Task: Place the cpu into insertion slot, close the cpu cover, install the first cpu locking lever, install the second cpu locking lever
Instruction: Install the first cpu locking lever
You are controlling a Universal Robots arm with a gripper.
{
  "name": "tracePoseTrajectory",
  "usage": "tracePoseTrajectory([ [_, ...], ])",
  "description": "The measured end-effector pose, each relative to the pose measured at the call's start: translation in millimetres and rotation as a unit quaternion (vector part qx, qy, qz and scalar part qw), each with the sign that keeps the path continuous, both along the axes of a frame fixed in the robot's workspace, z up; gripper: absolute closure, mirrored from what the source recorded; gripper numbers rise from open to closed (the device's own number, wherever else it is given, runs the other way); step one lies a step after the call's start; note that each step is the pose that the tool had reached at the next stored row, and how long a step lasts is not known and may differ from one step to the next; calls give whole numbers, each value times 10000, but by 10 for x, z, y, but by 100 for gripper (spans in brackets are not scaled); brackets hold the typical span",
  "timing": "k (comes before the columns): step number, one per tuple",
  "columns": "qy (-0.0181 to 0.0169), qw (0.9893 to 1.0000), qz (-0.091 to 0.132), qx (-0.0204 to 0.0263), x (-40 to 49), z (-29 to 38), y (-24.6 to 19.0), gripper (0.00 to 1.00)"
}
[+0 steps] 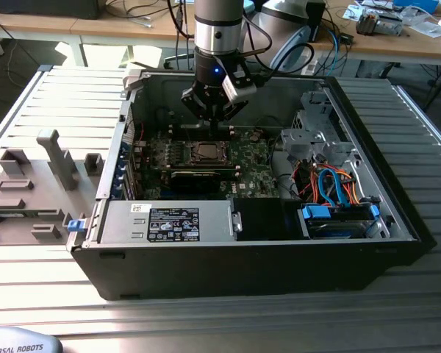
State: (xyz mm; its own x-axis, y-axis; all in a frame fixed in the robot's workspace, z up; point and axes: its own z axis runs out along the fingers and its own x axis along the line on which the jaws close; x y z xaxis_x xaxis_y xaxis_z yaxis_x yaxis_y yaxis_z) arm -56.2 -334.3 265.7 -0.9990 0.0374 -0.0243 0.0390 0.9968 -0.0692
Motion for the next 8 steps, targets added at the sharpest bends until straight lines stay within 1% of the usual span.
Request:
tracePoseTrajectory([
  [8, 0, 10000, 28, 0, 0, 0, 0, 89],
])
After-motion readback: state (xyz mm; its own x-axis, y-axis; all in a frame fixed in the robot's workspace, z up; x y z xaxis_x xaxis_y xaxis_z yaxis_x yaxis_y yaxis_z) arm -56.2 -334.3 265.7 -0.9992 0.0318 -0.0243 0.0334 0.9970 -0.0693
